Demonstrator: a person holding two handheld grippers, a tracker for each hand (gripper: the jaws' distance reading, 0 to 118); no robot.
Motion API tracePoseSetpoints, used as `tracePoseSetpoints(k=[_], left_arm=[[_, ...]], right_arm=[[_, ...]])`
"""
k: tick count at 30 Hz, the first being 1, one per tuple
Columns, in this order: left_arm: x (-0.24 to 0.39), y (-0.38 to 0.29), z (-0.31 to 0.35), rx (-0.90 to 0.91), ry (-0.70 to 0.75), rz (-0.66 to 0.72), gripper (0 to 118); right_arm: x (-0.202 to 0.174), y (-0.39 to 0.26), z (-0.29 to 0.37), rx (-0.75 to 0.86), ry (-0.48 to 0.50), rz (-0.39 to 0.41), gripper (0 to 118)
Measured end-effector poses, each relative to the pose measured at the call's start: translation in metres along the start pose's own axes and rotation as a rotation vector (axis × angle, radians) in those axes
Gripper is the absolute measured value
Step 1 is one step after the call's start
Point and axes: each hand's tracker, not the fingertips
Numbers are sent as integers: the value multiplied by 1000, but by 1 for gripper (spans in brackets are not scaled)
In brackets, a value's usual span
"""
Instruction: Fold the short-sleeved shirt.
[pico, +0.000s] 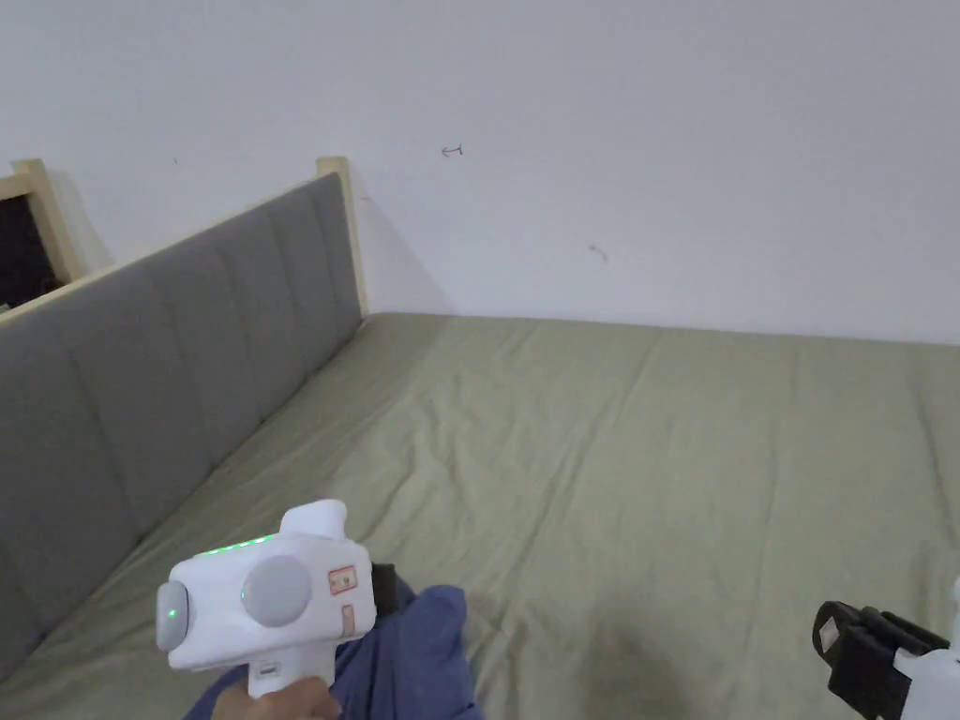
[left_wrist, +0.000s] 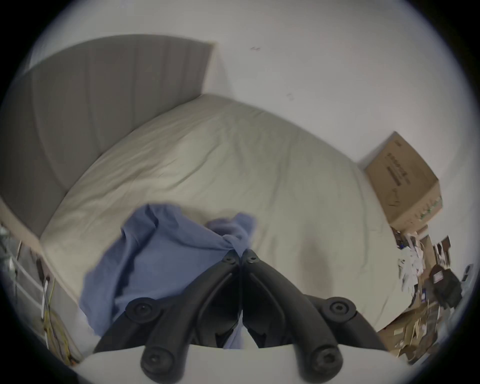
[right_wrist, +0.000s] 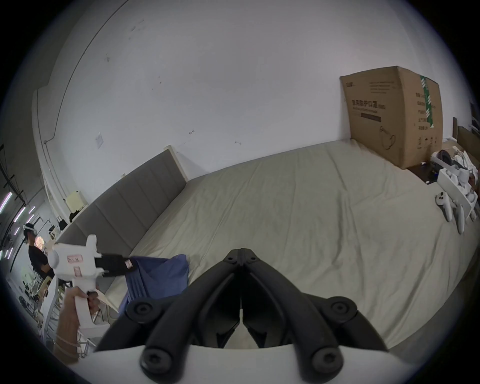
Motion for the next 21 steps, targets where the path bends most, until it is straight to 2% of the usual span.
tracePoseSetpoints(k=[3,7,12,14,15,17,20,21], left_arm=[[51,29,17,84,-139,-53,0],[138,53,38,141,-319,-200,0],[226,20,29,44,-558,-308,0],[249,-2,14,-32,-632,-274,0],[261,-15,1,-65,-664,-316,0],[283,-45,-26,-127,-572,-393,0],[296,-101,-86,-283,-534,-390,0],[300,-124,-108,-344,-479,-407,0]], right_arm=[[17,6,10,30,-30,-15,0],[41,13,25,71,-75,-44,0],[74,24,49,137,-148,-79,0],[85,28,60,166,-181,-86,0],[92,29,65,175,-204,-87,0],[105,30,73,181,-241,-89,0],[119,23,81,178,-280,-133,0],[126,20,82,168,-284,-148,0]])
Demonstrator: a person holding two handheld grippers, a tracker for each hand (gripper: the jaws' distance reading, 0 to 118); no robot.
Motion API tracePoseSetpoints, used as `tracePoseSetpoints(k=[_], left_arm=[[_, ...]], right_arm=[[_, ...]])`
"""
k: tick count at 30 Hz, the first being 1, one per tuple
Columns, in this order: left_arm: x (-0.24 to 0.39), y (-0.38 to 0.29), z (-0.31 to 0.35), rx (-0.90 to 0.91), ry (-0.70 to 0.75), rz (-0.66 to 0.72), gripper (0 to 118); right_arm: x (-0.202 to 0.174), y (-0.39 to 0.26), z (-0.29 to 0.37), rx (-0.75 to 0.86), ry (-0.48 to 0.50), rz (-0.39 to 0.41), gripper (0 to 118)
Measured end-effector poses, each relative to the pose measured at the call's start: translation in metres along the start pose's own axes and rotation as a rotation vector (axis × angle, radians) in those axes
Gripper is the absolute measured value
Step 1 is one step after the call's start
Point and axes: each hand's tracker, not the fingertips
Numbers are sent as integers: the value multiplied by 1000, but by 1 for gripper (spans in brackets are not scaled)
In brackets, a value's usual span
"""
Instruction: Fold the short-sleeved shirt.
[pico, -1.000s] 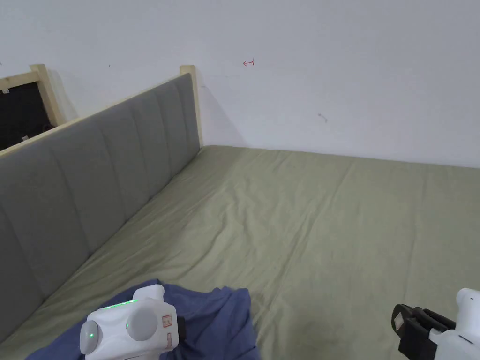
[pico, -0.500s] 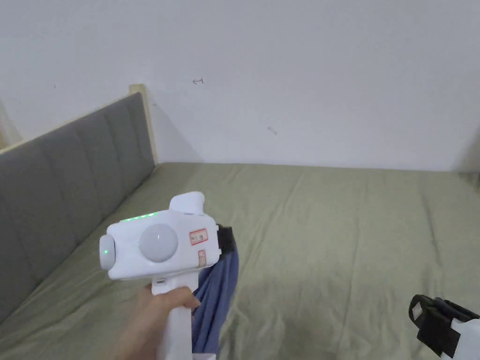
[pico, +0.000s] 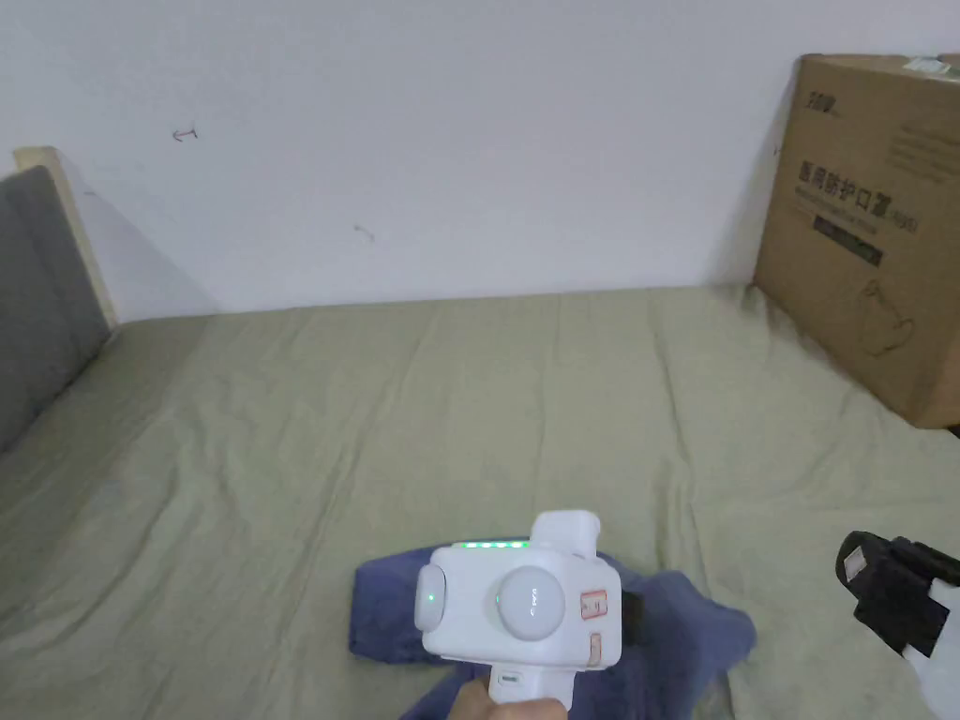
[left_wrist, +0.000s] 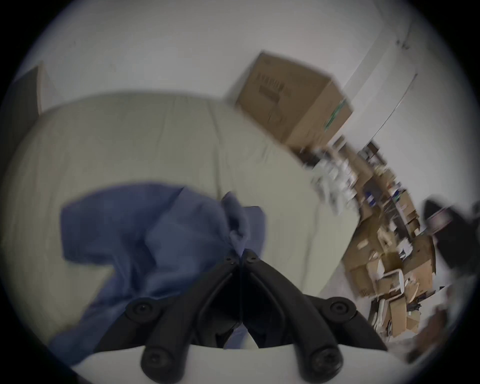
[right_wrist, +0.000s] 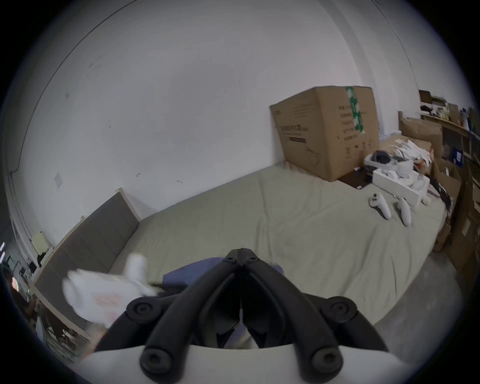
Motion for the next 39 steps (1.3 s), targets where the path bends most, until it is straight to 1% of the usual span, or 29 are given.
tracePoseSetpoints(k=[1,3,4,6,7,8,10,11,12,13,16,17,18,19,20,21,22,23,25,27,28,29,30,31,32,33,36,38,39], left_arm=[[-1,-13,-26,-79,47,3,0],[-9,-39,-56,-151,40,25,1],[-10,-49,-66,-178,64,40,6],[-11,-60,-74,-174,92,18,34],[-13,-63,-65,-162,74,12,46],[-12,-61,-59,-126,11,18,68],[-9,-49,-46,-153,-2,36,88],[-9,-45,-40,-176,8,39,103],[-11,-43,-27,-151,3,42,117],[-14,-40,-10,-59,-27,47,115],[-31,-32,35,11,1,103,112],[-39,-32,48,38,3,118,109],[-49,-33,64,80,20,129,92],[-59,-36,75,110,75,129,63],[-66,-39,80,104,140,121,23],[-76,-44,85,75,221,100,0],[-89,-55,95,53,281,93,0],[-103,-65,106,69,287,118,0],[-140,-89,137,96,299,237,0],[-177,-111,165,109,389,344,0],[-195,-124,178,102,436,373,1],[-207,-135,188,91,505,376,16],[-219,-147,196,92,568,376,57],[-231,-160,202,94,632,376,84],[-242,-170,206,75,658,380,94],[-253,-179,211,35,651,416,92],[-280,-198,209,-6,580,562,93],[-290,-207,199,-28,509,613,94],[-290,-210,194,12,537,597,94]], right_arm=[[5,-3,-1,-15,-12,-13,0],[14,-8,-1,-34,-29,-19,0],[19,-10,-2,-42,-38,-18,0],[27,-13,-6,-59,-55,-21,0],[28,-14,-9,-66,-57,-26,0],[29,-15,-11,-71,-58,-31,0],[23,-17,-14,-81,-51,-39,0],[21,-17,-15,-86,-44,-37,0],[16,-18,-17,-90,-35,-30,0],[10,-18,-18,-93,-24,-18,0],[-11,-22,-22,-105,23,17,0],[-19,-24,-22,-113,41,25,0],[-27,-27,-24,-123,59,32,0],[-35,-30,-26,-131,76,38,0],[-42,-34,-27,-140,97,44,0],[-52,-37,-27,-155,122,55,0],[-60,-41,-28,-168,140,66,0],[-66,-44,-28,-174,155,78,0],[-78,-52,-32,-196,181,112,0],[-89,-59,-36,-215,199,130,0],[-94,-62,-38,-228,208,135,0],[-99,-64,-40,-237,219,138,0],[-104,-67,-41,-245,230,141,0],[-108,-70,-43,-259,242,149,0],[-113,-72,-44,-268,250,159,0],[-112,-73,-49,-277,259,172,0],[-121,-79,-51,-299,281,197,0],[-126,-82,-52,-317,286,200,0],[-127,-84,-53,-325,288,201,0]])
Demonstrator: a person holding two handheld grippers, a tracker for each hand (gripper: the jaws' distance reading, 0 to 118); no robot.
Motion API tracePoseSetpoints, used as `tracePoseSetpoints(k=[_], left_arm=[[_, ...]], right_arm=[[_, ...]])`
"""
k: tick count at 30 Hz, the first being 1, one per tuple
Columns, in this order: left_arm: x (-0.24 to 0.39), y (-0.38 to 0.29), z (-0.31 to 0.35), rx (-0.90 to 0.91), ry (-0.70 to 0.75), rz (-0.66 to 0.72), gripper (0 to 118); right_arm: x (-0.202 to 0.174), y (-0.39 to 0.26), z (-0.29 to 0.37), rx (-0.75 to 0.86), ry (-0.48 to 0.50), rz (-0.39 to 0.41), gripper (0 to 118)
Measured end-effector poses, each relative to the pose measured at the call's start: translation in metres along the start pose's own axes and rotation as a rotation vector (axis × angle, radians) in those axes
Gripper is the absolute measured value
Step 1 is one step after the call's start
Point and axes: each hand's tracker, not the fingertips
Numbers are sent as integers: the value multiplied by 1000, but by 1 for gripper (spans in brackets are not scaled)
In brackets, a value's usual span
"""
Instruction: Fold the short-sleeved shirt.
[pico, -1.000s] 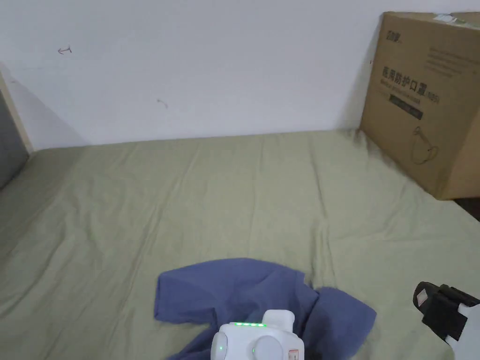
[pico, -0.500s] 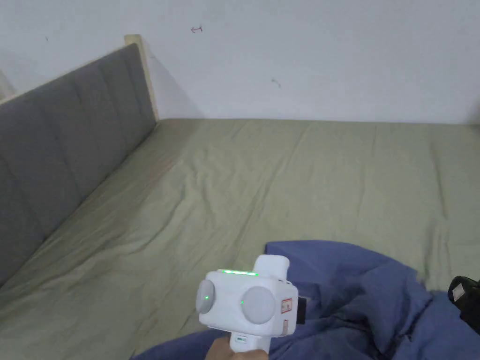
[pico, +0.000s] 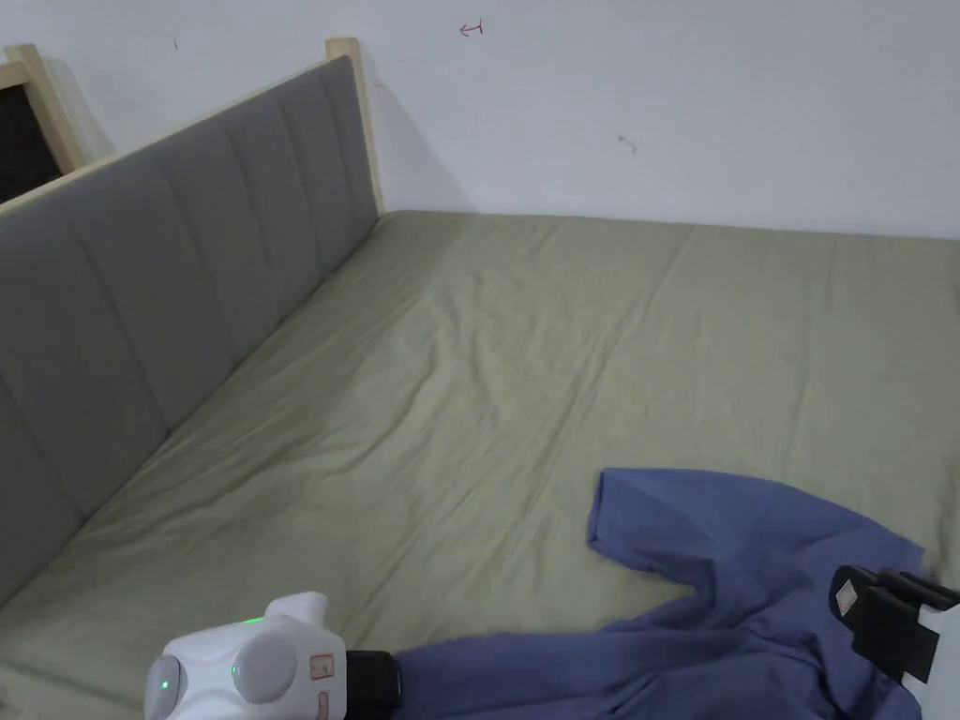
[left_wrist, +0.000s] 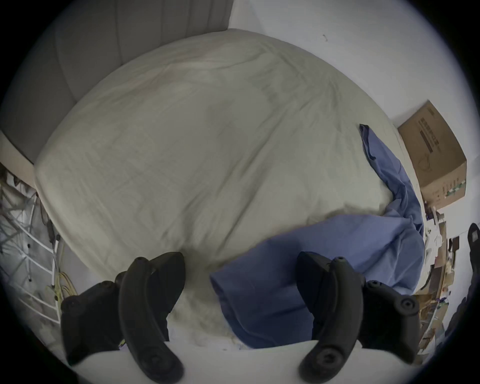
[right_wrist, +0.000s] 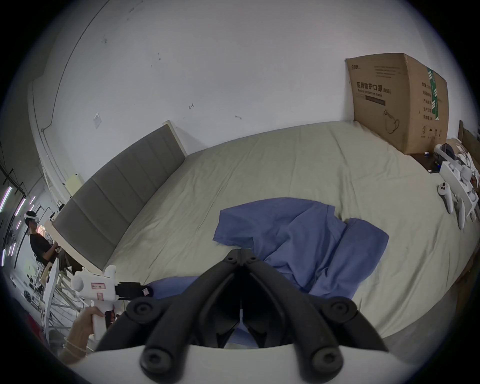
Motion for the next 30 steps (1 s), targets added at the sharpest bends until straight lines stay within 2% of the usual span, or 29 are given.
tracePoseSetpoints(k=[3,5,8,10,11,12,17,20,21,22,24,26,30], left_arm=[[15,3,1,2,58,-40,92],[25,1,-1,11,124,-128,76],[35,-1,0,12,137,-163,62],[47,-1,3,23,190,-241,38],[50,0,8,28,175,-235,6],[55,1,9,43,176,-220,2],[55,10,13,17,168,-182,2],[49,19,33,61,55,-103,2],[51,23,41,84,41,-108,2],[54,27,48,112,54,-123,2],[59,37,59,140,58,-140,2],[61,44,68,178,29,-136,2],[65,55,74,207,18,-142,2]], right_arm=[[-1,-1,-1,-21,-7,8,0],[2,-2,-3,-27,-20,7,0],[12,-3,-7,-37,-29,-18,0],[22,-2,-12,-56,1,-75,0],[27,-2,-14,-63,10,-103,0],[33,-2,-17,-66,1,-114,0],[68,17,-44,-96,-5,-99,0],[96,50,-81,-158,64,-165,0],[104,64,-99,-198,68,-164,10],[109,78,-120,-236,58,-126,28],[109,97,-160,-272,-40,14,77],[99,110,-193,-323,-96,104,79],[97,129,-263,-461,-55,127,79]])
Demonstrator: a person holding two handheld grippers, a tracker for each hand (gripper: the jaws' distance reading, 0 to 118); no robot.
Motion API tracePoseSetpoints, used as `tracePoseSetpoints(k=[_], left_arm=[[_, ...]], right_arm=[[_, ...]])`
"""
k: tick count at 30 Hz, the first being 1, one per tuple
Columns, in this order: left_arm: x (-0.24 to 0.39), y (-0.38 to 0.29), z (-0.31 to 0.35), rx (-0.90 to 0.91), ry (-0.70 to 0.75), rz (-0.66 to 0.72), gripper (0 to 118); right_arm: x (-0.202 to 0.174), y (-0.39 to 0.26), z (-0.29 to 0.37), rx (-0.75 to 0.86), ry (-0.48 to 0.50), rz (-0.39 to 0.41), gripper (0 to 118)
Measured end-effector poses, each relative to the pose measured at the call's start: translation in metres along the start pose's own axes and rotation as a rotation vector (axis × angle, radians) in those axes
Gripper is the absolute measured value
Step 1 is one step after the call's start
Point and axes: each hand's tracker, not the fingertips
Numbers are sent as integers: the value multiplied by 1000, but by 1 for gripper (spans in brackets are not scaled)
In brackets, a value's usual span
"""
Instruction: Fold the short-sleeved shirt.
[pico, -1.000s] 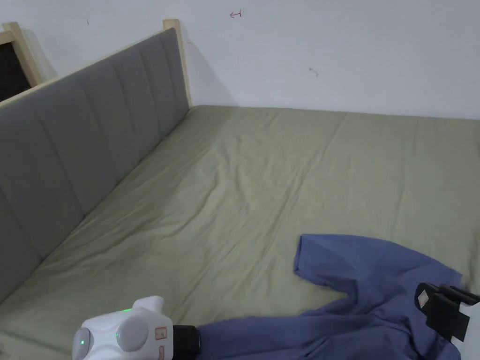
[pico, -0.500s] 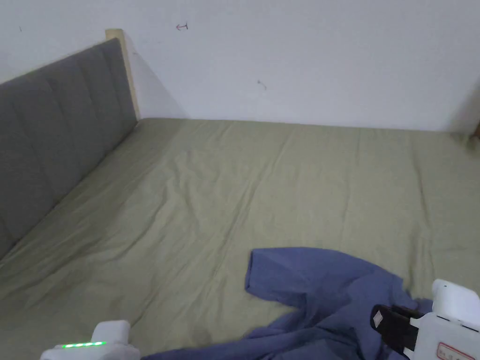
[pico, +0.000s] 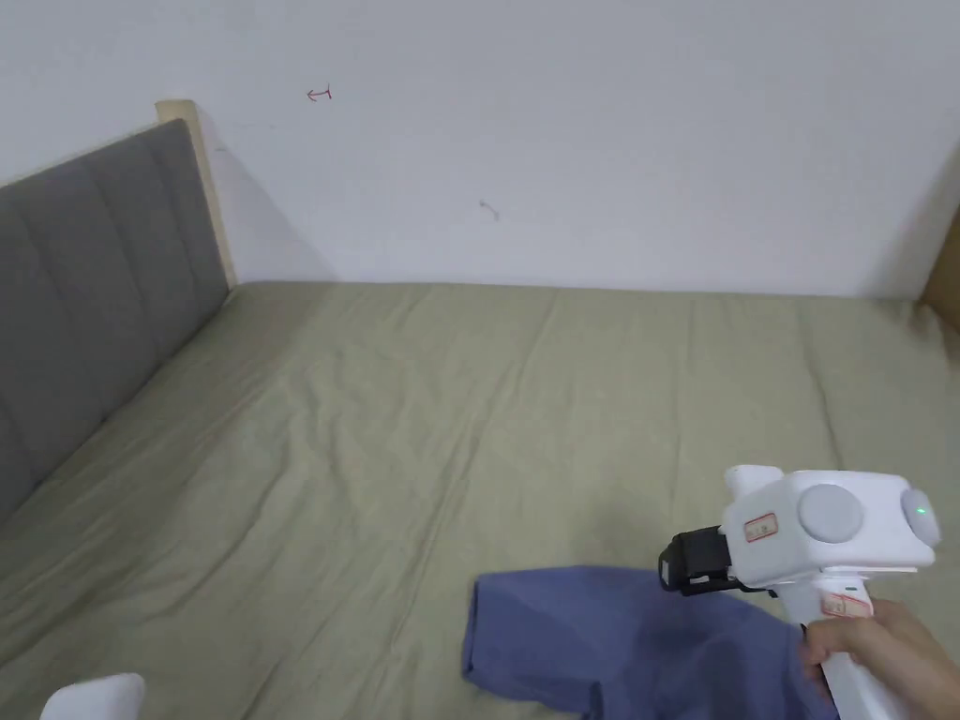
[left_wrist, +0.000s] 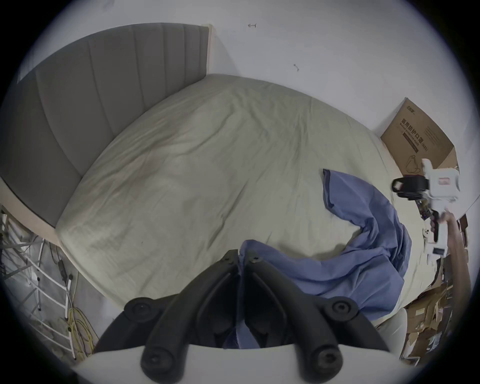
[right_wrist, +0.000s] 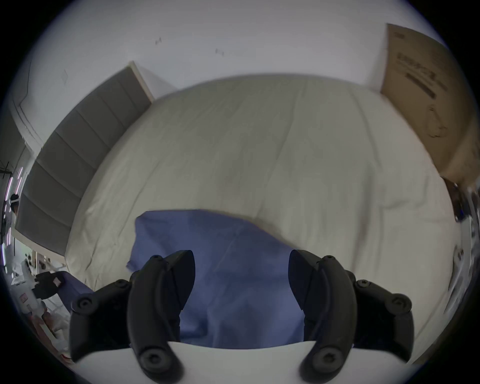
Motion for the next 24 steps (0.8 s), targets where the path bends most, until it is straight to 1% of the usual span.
tracePoseSetpoints(k=[2,3,4,5,6,7,8,9,10,11,12,14,15,16,17,18,19,20,22,24], left_arm=[[-2,4,-5,2,3,4,2],[-3,5,-7,3,-1,10,2],[-5,5,-9,2,-5,14,2],[-7,4,-12,3,-11,17,2],[-10,5,-18,3,-13,18,2],[-12,6,-24,-14,-12,26,2],[-15,7,-30,-53,1,39,2],[-17,7,-33,-43,-1,38,2],[-17,7,-34,-39,-4,43,2],[-18,7,-34,-38,-11,52,2],[-18,8,-33,-39,-18,55,2],[-15,8,-33,-34,-20,51,2],[-14,8,-32,-31,-19,47,2],[-13,8,-31,-28,-19,46,2],[-13,9,-29,-24,-22,49,2],[-12,10,-29,-22,-27,55,2],[-13,10,-27,-21,-29,59,2],[-13,11,-25,-17,-29,62,2],[-12,14,-22,-12,-20,71,2],[-12,18,-16,1,-10,72,2]], right_arm=[[-4,13,-32,-59,-43,12,79],[-7,17,-48,-81,-68,1,79],[-9,21,-59,-97,-55,-45,79],[-9,22,-69,-103,18,-34,79],[-11,23,-79,-125,30,-14,79],[-15,24,-89,-163,-30,9,79],[-20,23,-98,-185,-111,68,79],[-24,23,-100,-189,-93,89,79],[-28,25,-98,-181,-107,89,79],[-30,27,-97,-190,-105,110,78],[-24,28,-92,-196,-99,124,77],[-23,27,-92,-198,-100,98,72],[-26,25,-92,-192,-110,96,68],[-18,27,-98,-183,-126,108,60],[-22,26,-97,-172,-139,129,46],[-24,25,-94,-147,-168,143,23],[-25,25,-93,-147,-157,137,6],[-36,17,-82,-153,-153,137,6],[-34,18,-80,-159,-140,113,6],[-32,20,-73,-154,-115,53,6]])
